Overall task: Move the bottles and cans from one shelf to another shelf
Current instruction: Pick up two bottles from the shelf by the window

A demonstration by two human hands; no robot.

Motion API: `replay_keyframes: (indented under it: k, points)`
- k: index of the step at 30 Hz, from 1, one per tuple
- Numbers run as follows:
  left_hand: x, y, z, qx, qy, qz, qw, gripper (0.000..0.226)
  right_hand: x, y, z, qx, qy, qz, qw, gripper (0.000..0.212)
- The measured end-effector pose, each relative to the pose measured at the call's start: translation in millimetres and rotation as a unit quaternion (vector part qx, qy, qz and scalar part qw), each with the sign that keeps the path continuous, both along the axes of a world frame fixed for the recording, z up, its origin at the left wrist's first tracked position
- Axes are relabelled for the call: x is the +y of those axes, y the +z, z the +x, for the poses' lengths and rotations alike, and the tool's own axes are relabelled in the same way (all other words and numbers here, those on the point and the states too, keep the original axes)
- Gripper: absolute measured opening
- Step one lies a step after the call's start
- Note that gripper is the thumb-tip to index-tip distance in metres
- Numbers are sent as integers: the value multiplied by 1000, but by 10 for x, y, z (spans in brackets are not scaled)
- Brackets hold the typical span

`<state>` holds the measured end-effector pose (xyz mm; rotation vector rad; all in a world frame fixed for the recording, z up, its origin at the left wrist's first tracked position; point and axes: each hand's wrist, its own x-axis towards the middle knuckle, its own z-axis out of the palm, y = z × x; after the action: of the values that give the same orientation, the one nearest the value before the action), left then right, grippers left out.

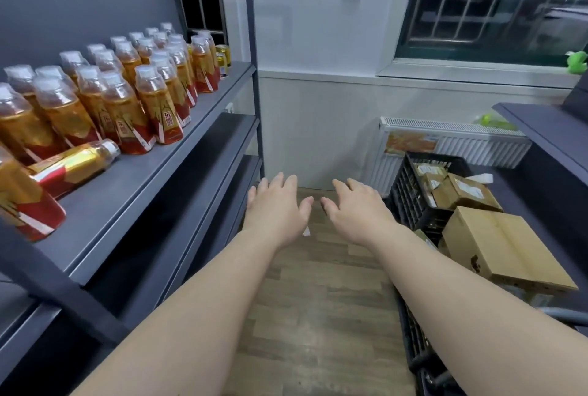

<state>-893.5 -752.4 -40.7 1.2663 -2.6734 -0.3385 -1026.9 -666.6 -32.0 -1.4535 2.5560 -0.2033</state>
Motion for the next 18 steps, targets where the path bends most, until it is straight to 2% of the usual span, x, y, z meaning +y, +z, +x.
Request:
replay_keyframes:
  k: [13,18]
  points:
    - [-870,160,-816,-9,115,-33,993,56,-1243,65,-1073,1,113,-27,993,51]
    - [-1129,135,-992,-15,144,-35,989,51,-1598,-13,-1291,-2,150,-22,988,54]
